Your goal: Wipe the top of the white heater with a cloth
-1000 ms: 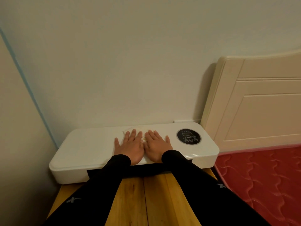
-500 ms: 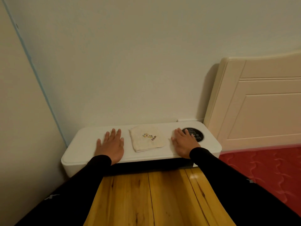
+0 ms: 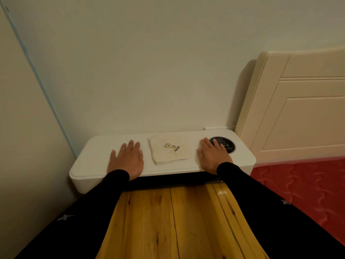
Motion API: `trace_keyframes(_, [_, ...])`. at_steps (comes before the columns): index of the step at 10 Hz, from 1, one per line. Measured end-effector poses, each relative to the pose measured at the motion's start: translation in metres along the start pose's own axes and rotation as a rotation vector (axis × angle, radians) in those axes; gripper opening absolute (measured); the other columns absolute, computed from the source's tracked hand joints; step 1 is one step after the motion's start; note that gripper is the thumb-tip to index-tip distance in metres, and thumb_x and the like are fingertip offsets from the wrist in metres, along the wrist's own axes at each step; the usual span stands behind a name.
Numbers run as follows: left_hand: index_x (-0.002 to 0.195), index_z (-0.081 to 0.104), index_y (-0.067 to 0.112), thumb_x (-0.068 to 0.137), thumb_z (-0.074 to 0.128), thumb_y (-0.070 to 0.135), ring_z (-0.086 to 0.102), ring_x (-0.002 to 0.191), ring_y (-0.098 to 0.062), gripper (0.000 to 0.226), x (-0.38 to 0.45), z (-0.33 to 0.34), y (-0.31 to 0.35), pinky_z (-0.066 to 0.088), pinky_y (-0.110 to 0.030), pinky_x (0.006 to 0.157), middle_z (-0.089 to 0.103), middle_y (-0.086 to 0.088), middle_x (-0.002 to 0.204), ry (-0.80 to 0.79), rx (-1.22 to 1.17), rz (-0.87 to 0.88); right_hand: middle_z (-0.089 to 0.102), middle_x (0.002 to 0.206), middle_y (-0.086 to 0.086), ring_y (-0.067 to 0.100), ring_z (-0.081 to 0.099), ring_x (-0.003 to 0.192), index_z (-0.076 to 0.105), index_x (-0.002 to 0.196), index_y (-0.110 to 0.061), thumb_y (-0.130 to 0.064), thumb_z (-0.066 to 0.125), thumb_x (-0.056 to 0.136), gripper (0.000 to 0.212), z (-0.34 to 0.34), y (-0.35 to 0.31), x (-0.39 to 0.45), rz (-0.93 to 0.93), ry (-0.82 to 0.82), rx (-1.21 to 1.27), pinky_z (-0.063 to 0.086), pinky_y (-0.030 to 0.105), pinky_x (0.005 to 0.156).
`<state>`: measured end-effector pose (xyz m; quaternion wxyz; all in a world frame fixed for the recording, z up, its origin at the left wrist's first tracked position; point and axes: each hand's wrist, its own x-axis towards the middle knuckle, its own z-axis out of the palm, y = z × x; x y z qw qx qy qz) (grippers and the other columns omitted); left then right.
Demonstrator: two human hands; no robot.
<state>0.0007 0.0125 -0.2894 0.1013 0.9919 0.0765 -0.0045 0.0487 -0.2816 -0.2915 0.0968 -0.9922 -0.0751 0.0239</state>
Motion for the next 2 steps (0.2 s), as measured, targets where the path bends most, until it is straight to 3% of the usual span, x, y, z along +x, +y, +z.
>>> trace_keyframes(2, [0.159, 0.008, 0.027, 0.104, 0.009, 0.04, 0.002, 0.154, -0.019, 0.057, -0.0017, -0.0006, 0.0032, 0.003, -0.05, 0.123, 0.0, 0.005, 0.167, 0.032, -0.016, 0.0, 0.019, 0.166, 0.005, 0.031, 0.014, 0.153, 0.023, 0.157, -0.014, -0.042, 0.021, 0.104, 0.059, -0.0037, -0.0037, -0.0037, 0.001, 0.058, 0.06, 0.012, 0.048, 0.123])
